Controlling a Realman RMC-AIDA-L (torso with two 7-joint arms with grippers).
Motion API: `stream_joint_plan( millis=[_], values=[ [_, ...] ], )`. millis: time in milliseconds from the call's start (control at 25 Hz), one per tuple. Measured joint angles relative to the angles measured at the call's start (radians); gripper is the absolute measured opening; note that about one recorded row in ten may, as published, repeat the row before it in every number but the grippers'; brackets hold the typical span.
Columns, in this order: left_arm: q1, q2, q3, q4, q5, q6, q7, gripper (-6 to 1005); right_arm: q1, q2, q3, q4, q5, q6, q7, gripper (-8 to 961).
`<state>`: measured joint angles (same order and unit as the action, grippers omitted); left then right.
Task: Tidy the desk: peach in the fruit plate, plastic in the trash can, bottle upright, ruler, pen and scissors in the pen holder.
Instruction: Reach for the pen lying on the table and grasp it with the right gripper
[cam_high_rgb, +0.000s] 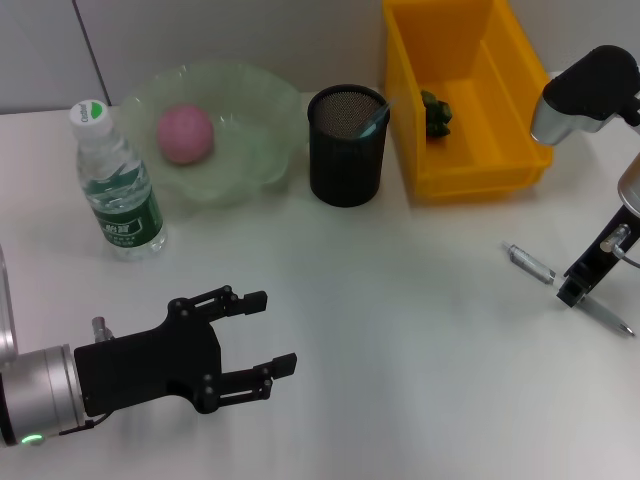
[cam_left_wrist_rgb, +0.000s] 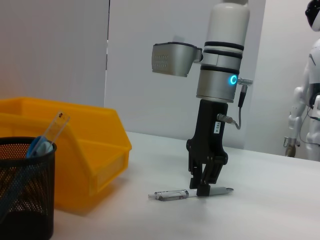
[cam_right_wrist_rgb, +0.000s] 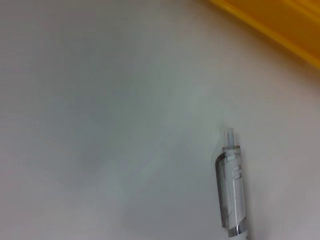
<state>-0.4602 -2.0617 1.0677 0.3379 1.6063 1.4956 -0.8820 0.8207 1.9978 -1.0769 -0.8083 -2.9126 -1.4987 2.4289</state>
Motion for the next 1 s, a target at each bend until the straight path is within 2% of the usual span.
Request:
stream_joint_plan(
  millis=[1000],
  values=[
    [0.000, 0.001, 0.000, 0.001, -0.001, 0.000, 0.000, 797, 0.005, 0.001, -0.002, 0.005, -0.005, -0.006, -0.005, 219]
  ],
)
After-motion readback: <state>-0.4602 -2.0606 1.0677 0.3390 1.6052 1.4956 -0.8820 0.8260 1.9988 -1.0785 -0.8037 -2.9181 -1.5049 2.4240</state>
